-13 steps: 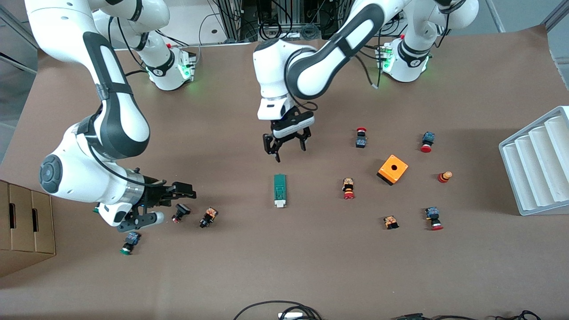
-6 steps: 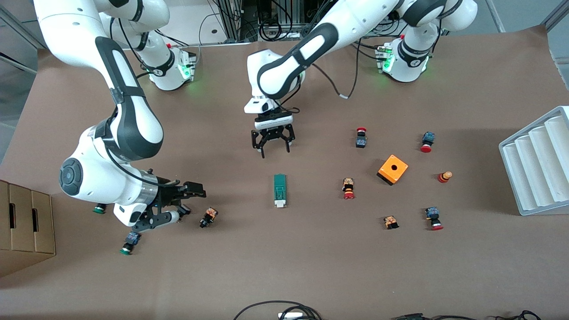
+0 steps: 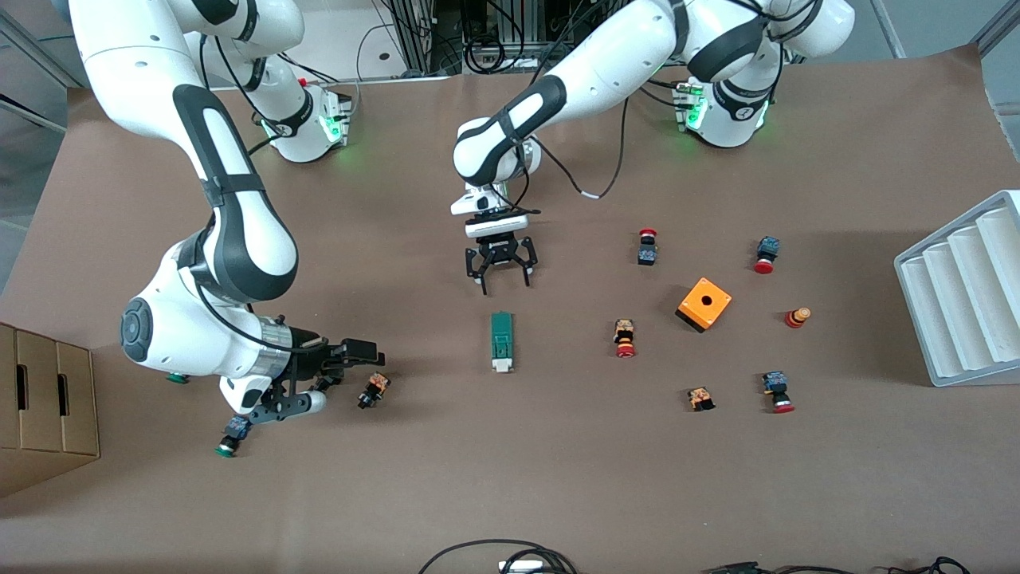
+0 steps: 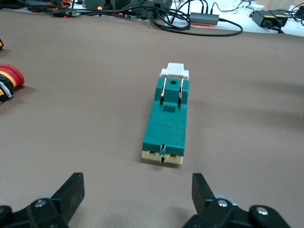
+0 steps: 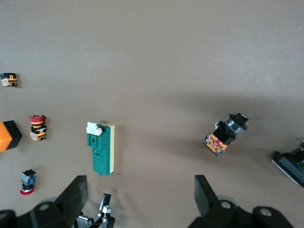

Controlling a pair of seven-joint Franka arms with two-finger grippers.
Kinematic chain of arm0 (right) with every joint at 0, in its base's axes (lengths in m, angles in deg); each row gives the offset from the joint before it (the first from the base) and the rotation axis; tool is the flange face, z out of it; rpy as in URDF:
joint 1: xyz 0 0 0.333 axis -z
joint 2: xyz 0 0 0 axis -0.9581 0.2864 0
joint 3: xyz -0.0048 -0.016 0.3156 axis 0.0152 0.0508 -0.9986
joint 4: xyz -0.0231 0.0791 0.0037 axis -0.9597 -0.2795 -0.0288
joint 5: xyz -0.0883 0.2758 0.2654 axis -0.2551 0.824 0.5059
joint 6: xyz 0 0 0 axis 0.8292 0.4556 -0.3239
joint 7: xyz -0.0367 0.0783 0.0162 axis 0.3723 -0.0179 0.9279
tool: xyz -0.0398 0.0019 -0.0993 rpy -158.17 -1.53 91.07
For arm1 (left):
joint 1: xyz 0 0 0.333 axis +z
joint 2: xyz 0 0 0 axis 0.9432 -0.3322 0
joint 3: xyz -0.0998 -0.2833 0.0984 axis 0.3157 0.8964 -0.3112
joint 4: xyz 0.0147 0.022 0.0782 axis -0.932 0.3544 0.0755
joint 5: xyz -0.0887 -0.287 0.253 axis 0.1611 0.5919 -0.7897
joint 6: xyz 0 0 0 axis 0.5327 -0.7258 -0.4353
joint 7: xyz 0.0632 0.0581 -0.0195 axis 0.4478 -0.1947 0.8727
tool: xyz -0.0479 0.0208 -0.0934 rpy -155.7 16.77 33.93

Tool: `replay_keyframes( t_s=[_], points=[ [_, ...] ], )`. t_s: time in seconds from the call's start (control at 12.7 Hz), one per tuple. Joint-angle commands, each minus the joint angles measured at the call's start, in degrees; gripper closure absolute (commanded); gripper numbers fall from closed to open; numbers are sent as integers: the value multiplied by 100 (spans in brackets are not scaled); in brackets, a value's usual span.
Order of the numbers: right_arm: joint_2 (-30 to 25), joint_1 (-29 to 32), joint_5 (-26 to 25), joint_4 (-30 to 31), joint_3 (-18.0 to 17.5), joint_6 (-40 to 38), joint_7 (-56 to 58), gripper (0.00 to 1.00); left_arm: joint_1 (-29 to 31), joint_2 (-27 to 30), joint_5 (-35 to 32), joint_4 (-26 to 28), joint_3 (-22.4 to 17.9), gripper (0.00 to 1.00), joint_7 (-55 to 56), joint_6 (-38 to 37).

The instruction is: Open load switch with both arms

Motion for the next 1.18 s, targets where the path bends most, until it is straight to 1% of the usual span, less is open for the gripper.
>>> replay_keyframes(
  t_s=[0.0,0.08,0.16,0.24,0.31,0.39,0.47,0.55,0.71,0.79,0.94,1.1],
  points=[
    [145,-201,149,135,45,299,-14,0,-121,-171,-185,-325,-119,0,190,-112],
    [119,-254,149,292,45,553,-14,0,-130,-233,-334,-370,-136,0,208,-112],
    [110,-255,131,390,53,738,29,3,-173,-381,-500,-396,-154,0,287,-147],
    [118,-246,131,408,53,774,56,3,-226,-478,-694,-509,-232,0,540,-251],
    [136,-229,183,425,53,801,65,3,-253,-532,-817,-545,-250,0,734,-279],
    [136,-246,210,426,45,827,82,0,-270,-576,-845,-511,-268,0,762,-340],
    [145,-272,306,426,45,923,82,0,-392,-715,-958,-537,-355,0,771,-549],
    [162,-281,516,426,45,968,109,0,-498,-873,-1090,-572,-486,0,806,-673],
    [223,-299,885,408,36,977,205,0,-586,-928,-1144,-669,-541,0,1033,-701],
    [250,-368,1148,391,36,986,232,0,-683,-997,-1161,-669,-549,0,1182,-744],
    [381,-395,1877,382,45,995,284,0,-850,-1138,-1161,-791,-628,0,1499,-946],
    [583,-448,1986,268,45,1064,337,0,-877,-1191,-1161,-836,-628,0,1422,-947]
  ],
)
